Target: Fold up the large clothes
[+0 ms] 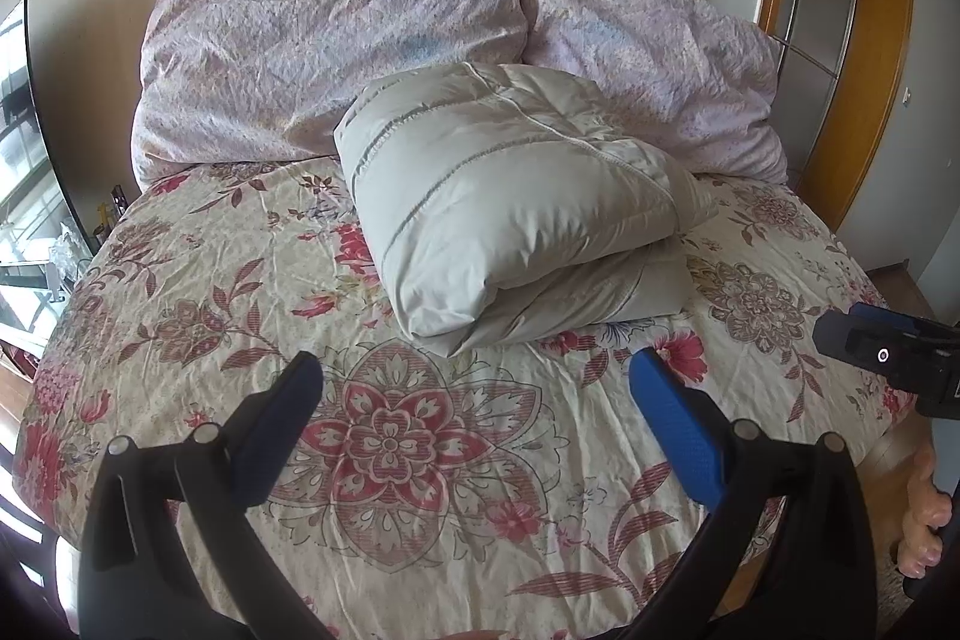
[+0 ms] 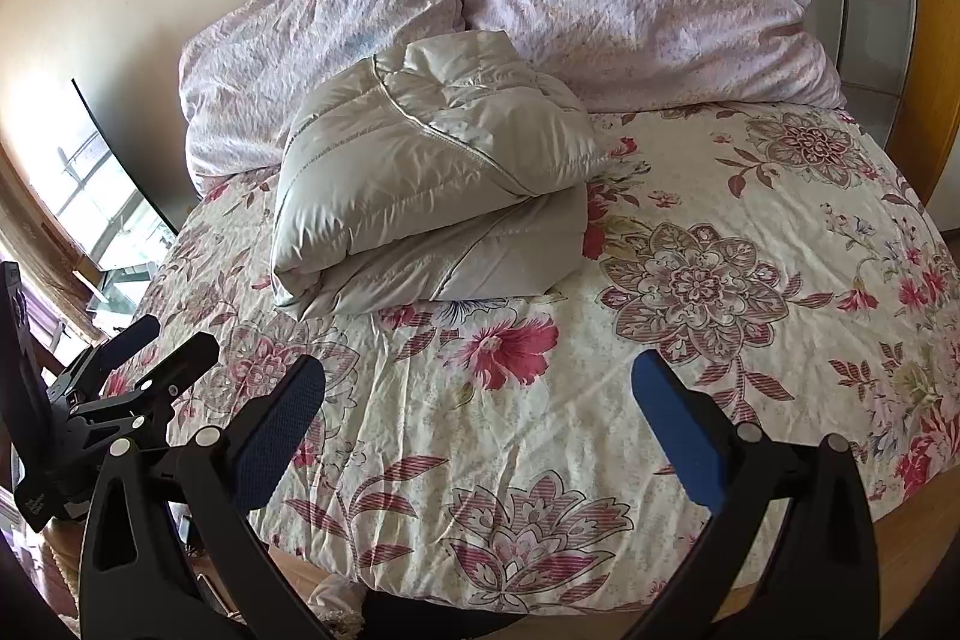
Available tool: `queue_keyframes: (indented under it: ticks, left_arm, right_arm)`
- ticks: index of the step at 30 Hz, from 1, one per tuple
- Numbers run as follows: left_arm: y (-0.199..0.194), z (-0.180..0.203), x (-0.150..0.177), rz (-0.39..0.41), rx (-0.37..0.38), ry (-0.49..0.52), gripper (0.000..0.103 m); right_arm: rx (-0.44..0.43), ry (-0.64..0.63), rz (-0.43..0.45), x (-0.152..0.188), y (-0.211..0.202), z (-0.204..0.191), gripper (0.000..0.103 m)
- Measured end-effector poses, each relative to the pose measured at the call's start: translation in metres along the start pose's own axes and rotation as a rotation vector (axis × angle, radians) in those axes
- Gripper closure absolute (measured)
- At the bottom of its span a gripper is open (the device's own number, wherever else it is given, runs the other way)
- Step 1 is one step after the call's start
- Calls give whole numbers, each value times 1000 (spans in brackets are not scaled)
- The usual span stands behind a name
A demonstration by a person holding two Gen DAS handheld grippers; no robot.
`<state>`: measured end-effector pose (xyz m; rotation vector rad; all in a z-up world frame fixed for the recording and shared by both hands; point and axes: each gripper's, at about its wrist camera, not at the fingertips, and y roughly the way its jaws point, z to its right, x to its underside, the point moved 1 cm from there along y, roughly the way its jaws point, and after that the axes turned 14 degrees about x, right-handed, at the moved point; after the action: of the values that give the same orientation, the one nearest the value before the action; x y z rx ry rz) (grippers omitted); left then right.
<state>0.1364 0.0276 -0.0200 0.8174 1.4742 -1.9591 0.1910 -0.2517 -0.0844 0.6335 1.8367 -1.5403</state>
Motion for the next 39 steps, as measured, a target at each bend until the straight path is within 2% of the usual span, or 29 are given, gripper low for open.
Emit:
queue_keyframes:
  ticks: [39]
  left_arm:
    - [3, -1, 1, -2, 8, 0, 2]
  right_arm:
    - [-1, 0, -11, 0, 7, 1, 1]
